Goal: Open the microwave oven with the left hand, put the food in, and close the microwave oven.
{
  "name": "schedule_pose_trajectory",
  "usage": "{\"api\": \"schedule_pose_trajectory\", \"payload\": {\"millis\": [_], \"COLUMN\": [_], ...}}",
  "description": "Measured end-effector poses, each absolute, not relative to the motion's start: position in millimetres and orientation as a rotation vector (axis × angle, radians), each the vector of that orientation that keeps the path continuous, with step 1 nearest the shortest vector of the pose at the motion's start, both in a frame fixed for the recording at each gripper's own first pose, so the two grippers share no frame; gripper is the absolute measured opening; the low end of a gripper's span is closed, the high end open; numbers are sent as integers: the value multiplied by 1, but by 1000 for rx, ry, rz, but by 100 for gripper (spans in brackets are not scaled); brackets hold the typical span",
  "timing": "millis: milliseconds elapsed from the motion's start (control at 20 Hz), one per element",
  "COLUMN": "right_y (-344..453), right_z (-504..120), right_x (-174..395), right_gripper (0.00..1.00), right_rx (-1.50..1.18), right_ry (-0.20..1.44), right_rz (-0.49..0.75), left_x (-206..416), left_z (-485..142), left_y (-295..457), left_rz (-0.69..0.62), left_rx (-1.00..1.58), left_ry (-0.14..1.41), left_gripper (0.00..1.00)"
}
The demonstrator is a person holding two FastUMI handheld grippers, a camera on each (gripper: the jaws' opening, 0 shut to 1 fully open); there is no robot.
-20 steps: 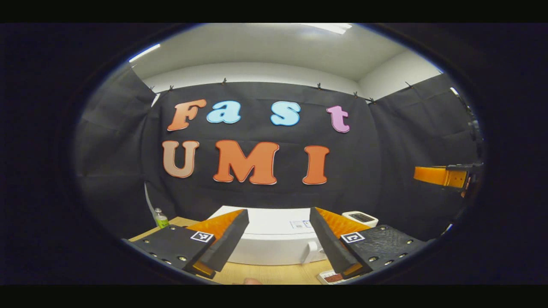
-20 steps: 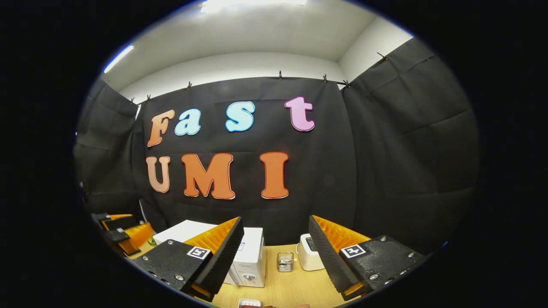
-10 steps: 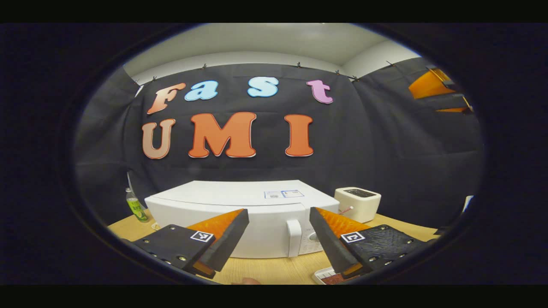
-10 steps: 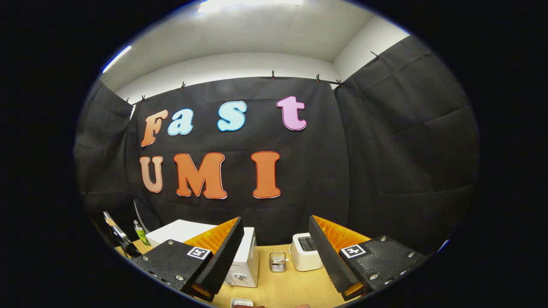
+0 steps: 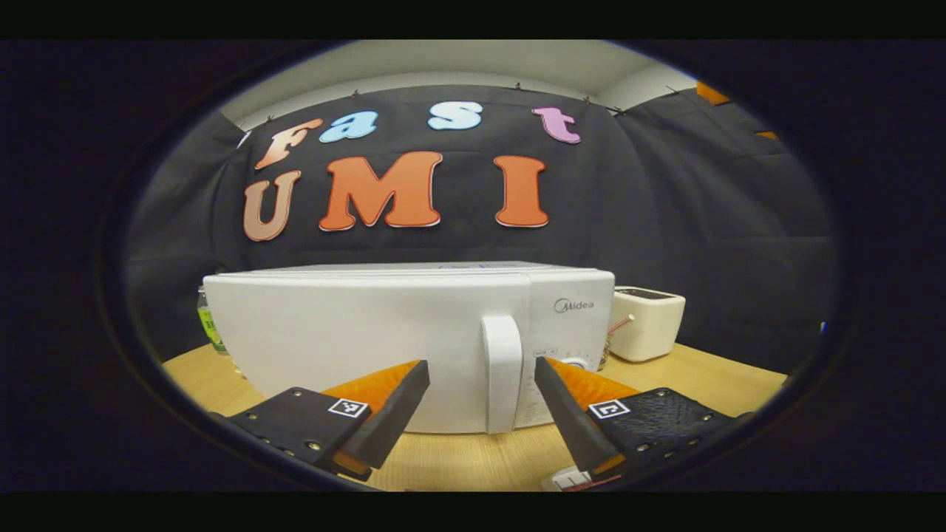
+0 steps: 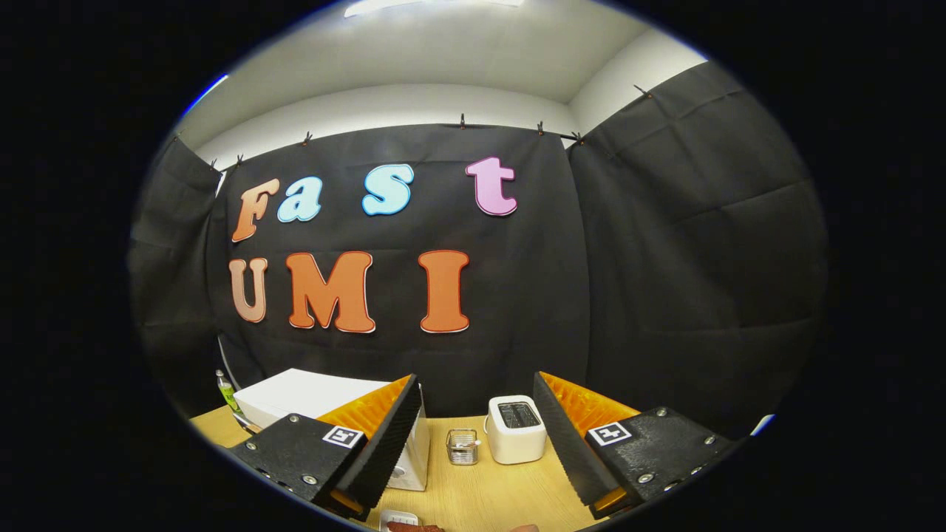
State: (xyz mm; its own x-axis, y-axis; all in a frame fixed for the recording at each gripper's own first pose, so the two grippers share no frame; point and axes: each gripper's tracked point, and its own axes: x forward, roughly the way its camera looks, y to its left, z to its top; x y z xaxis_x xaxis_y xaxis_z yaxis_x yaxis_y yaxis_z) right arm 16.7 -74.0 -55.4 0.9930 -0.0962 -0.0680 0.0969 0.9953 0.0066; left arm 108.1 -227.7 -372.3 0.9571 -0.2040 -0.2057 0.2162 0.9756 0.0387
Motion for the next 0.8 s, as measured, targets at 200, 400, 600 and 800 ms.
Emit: {"api": "schedule_pose_trajectory", "payload": {"millis": [200,400,600,800], "right_y": [-77,-76,-79,-77], "right_z": [-58,-62,-60,-64], "right_x": [16,14,10,10], "right_gripper": [95,95,95,95], "right_rx": [24,14,-4,9], "right_ry": [69,80,71,70], "right_rz": [-99,-84,-87,-83], "left_x": [118,113,101,71], "left_z": [-388,-395,-396,-386], "left_y": [-228,-237,-235,-228], "left_rz": [-196,-232,-215,-259], "left_rx": [111,66,17,30], "left_ry": [202,230,238,187], "left_gripper": [61,24,10,8]}}
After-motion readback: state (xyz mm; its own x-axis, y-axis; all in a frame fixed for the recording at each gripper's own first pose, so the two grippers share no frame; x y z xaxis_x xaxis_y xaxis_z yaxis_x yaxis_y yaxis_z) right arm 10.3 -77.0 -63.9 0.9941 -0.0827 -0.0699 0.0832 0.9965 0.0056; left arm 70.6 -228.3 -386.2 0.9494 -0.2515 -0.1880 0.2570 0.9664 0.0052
